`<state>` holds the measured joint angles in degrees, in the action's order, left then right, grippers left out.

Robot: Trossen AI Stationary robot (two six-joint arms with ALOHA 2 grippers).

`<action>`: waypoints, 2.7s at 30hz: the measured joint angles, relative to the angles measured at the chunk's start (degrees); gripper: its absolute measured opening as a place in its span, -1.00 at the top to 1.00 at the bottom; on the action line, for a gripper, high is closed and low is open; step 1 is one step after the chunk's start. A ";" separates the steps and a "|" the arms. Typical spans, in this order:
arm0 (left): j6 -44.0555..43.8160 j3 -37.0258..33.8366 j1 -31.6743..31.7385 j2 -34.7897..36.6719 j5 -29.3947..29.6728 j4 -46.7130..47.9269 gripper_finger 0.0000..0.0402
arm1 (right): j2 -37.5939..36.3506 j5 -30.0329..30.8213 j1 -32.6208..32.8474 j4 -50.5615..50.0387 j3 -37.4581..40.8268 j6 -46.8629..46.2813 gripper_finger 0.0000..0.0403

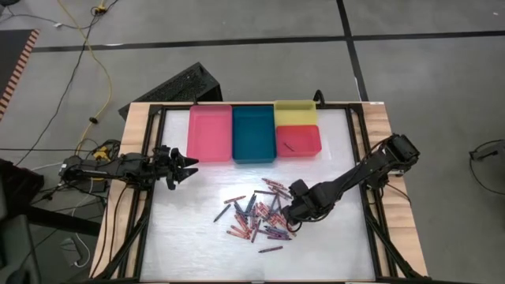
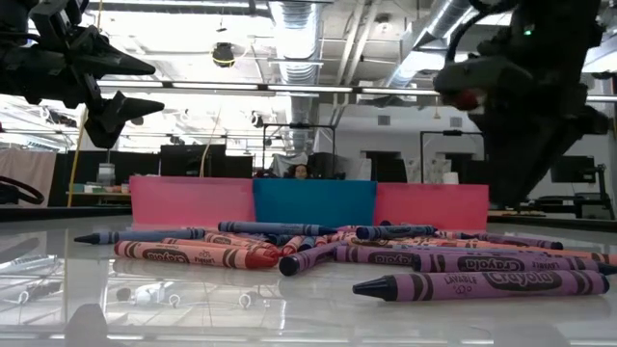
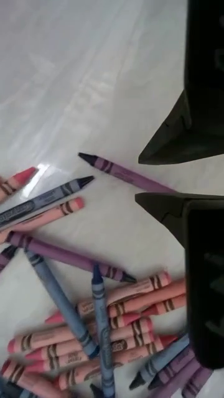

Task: Sort crayons
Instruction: Put the violet crayon into the blue bin

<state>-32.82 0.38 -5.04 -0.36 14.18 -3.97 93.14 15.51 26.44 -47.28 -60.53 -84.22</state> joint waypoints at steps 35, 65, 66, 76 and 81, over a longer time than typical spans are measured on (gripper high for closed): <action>-0.24 0.00 -0.02 -0.89 -0.07 0.14 -0.22 | 7.51 -4.04 -0.76 8.93 4.22 -1.67 0.66; -0.40 -0.01 -0.01 -1.42 0.15 -0.01 -0.22 | 2.83 -0.15 -17.07 2.81 -8.31 24.99 0.97; -0.20 -0.01 -0.02 -1.42 0.15 -0.02 -0.22 | 2.85 0.10 -18.46 2.85 -9.04 26.99 0.97; 0.20 0.00 -0.02 -1.42 0.17 -0.02 -0.22 | 2.75 1.76 -30.54 11.14 -14.36 43.94 0.98; 0.20 -0.01 -0.02 -1.42 0.17 -0.02 -0.22 | 3.56 1.75 -35.80 18.18 -14.36 49.27 0.98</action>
<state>-32.62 0.38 -5.06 -1.78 14.35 -3.99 96.70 17.25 -9.36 -29.11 -74.89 -34.94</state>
